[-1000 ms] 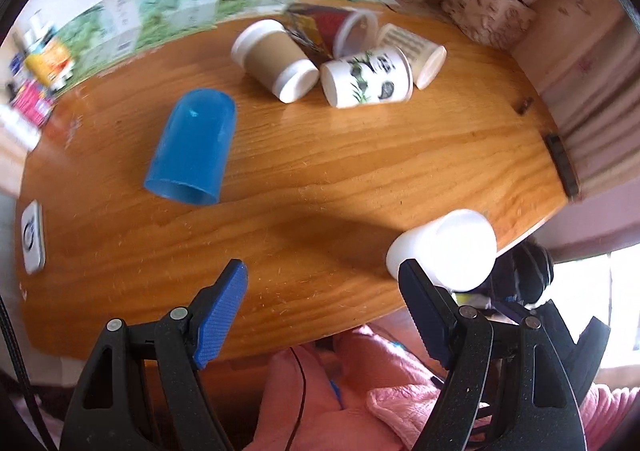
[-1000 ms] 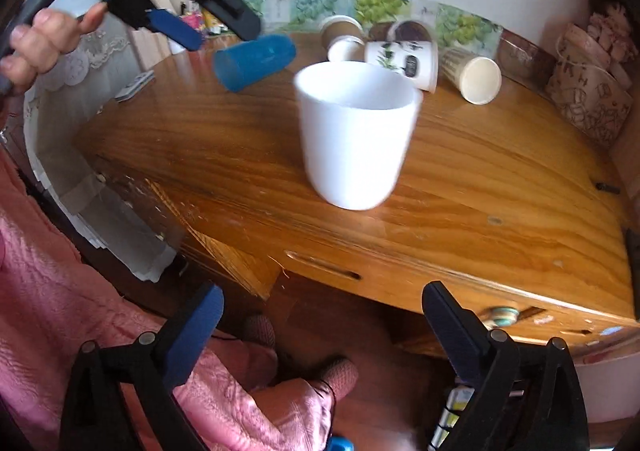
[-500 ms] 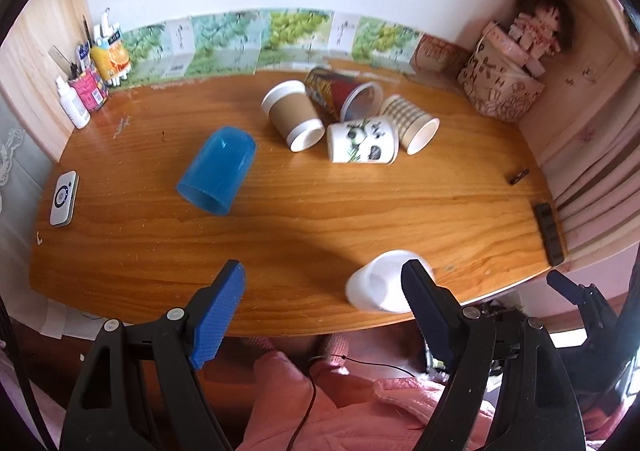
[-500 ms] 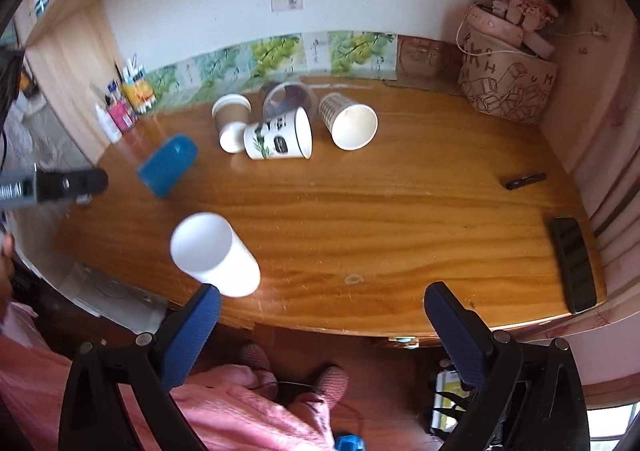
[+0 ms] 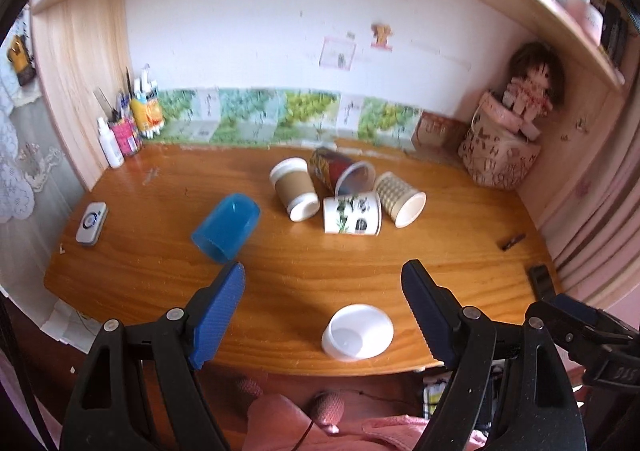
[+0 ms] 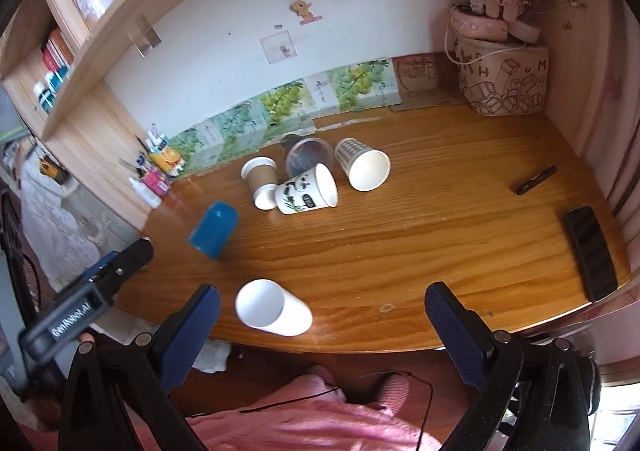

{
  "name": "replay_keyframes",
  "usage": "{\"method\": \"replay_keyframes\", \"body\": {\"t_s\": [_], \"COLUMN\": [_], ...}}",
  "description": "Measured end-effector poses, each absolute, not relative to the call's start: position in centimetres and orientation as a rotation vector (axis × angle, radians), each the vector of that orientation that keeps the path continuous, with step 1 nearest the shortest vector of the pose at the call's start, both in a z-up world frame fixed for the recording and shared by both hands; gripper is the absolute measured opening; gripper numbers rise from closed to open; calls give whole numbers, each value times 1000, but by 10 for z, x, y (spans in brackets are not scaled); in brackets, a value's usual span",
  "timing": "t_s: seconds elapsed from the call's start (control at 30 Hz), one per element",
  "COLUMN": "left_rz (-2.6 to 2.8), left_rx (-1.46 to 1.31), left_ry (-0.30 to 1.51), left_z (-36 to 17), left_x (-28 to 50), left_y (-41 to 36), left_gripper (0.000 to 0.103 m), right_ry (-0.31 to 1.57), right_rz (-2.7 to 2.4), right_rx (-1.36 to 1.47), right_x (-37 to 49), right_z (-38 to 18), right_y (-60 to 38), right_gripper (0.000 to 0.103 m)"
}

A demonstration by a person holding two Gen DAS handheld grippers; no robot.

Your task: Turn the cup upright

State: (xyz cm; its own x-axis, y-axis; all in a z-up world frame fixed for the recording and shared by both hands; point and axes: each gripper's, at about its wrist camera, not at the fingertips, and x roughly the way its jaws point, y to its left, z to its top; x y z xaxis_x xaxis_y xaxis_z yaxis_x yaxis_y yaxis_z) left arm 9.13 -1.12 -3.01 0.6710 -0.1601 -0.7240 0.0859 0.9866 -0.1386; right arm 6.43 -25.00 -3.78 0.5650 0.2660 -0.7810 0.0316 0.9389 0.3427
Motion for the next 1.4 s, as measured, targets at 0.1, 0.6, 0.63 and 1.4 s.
{"method": "replay_keyframes", "body": {"t_s": [0.1,0.6,0.63,1.4], "left_rz": [-125,34,35,52], "left_rx": [-112,-113,-101,10], "left_ry": [780,641,647,651], "left_z": [-21,-3,-3,-4], "left_x": [83,61,63,73], "left_y": [-16,-16,-17,-28], "left_gripper": [88,102,102,102], "right_ry": [967,762,748,803], "right_rz": [175,138,145,149], "right_rx": [343,254,255,236], "right_x": [65,42,41,61], "right_z": [-33,-10,-8,-14], "right_y": [-250,-246,-245,-232], "right_gripper": [102,102,102,103]}}
